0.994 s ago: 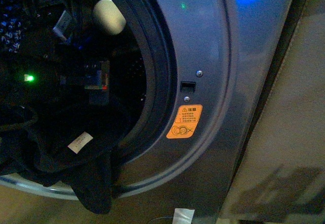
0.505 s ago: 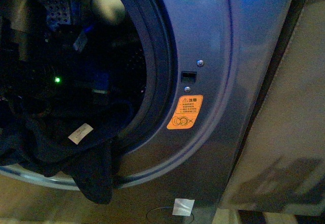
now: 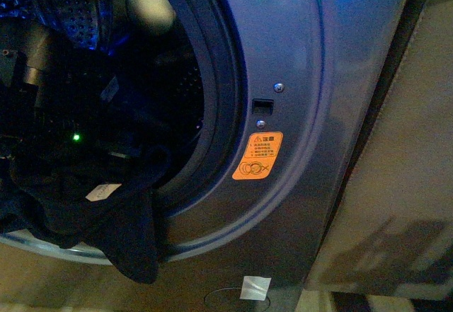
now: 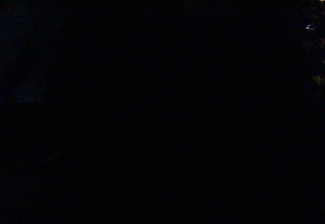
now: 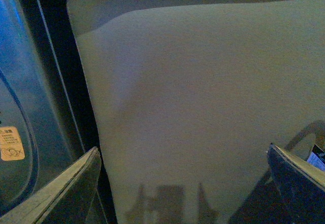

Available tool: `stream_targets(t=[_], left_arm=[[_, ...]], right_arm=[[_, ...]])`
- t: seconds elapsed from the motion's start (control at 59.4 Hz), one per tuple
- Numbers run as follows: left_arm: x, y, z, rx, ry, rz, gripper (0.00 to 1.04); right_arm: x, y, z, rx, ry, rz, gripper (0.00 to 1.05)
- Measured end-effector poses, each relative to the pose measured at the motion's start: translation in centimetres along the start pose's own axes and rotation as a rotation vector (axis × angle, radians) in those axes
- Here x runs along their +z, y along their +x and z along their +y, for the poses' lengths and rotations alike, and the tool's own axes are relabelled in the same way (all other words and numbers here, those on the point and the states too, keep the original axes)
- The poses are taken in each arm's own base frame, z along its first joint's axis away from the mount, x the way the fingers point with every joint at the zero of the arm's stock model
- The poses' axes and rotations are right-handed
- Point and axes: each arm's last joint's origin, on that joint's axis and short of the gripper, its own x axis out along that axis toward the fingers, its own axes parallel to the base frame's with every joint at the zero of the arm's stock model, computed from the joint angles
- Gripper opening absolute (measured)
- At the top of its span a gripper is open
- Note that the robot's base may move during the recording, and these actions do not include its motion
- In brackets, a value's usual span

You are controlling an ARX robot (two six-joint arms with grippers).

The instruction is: Collect clothes from washing machine

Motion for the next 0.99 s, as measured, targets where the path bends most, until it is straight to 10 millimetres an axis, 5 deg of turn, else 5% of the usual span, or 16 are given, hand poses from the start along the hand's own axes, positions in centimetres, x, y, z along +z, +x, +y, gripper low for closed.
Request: stream_targets(t=[0.135,0.354,0.741,0.994], left_arm=[[-1.0,-2.0,0.1,-0.074,0.028,-0.02,0.41],[-1.6,-5.7,0.7,-0.159,0.025,-0.092,0.13],[-3.0,-16.1,3.2,-0.308,0.11,-0.306,0.1],[-2.1,-23.1,5.5,-0.358,0.117,-0.478,0.1]], right_arm=[[0.0,0.0,0.0,0.0,0.0,0.0,0.97],[0.0,0.0,0.0,0.0,0.0,0.0,0.97],[0.0,0.0,0.0,0.0,0.0,0.0,0.97],[0.0,0.0,0.0,0.0,0.0,0.0,0.97]])
